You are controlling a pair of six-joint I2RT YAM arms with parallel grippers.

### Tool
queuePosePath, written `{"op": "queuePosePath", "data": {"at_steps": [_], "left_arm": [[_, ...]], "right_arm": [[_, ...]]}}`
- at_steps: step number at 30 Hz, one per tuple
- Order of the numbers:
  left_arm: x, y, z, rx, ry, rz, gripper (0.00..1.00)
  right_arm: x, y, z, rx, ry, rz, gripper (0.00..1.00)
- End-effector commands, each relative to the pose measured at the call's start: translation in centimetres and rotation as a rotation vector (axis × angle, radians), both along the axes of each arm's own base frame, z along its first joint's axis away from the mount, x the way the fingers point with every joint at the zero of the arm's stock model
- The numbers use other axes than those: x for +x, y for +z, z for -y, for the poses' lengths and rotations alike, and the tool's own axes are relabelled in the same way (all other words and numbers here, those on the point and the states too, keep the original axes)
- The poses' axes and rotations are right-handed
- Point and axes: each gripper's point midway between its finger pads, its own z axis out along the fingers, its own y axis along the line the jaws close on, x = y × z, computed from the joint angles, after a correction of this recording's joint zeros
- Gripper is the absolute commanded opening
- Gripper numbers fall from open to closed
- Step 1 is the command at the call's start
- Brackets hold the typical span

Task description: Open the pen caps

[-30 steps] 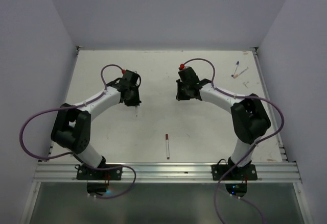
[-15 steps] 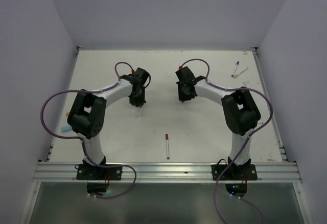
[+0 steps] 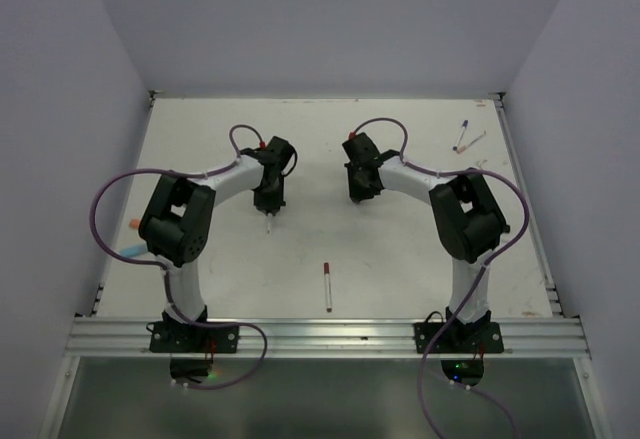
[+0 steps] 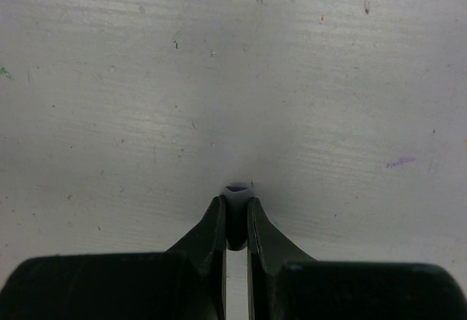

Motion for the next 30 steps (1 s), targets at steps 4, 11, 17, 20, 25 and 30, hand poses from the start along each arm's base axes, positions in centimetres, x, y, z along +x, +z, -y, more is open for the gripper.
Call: {"op": "queuePosePath", "data": {"at_steps": [4,11,17,20,25,30], "left_arm": [[0.6,-0.5,0.3,0.01,0.002,0.002,0.18],[0.4,-1.1,0.2,0.011,0.006,-0.011,0.33],[0.3,-1.3,0.2,0.012,0.005,-0.009,0.38],[0.3,-1.2,0.2,0.007,0.005,0.001,0.41],[0.7,-0.1,0.5,-0.012,0.005,0.024,0.45],[2.0,2.9,0.4,-0.011,0.016,0.105,0.57]], "right_arm": [[0.9,-0.1,0.1,-0.01,-0.004,0.013,0.05],[0.6,-0.9,0.1,-0.012,-0.008,-0.003,0.13],[0.4,-1.4,0.1,-0.01,-0.008,-0.014,0.28],[0.3,-1.3,0.1,-0.01,-0.004,-0.013,0.35],[0.3,-1.0,0.1,-0.011,0.0,-0.006,0.41],[1.3,1.6,0.0,0.015,0.007,0.075,0.49]]}}
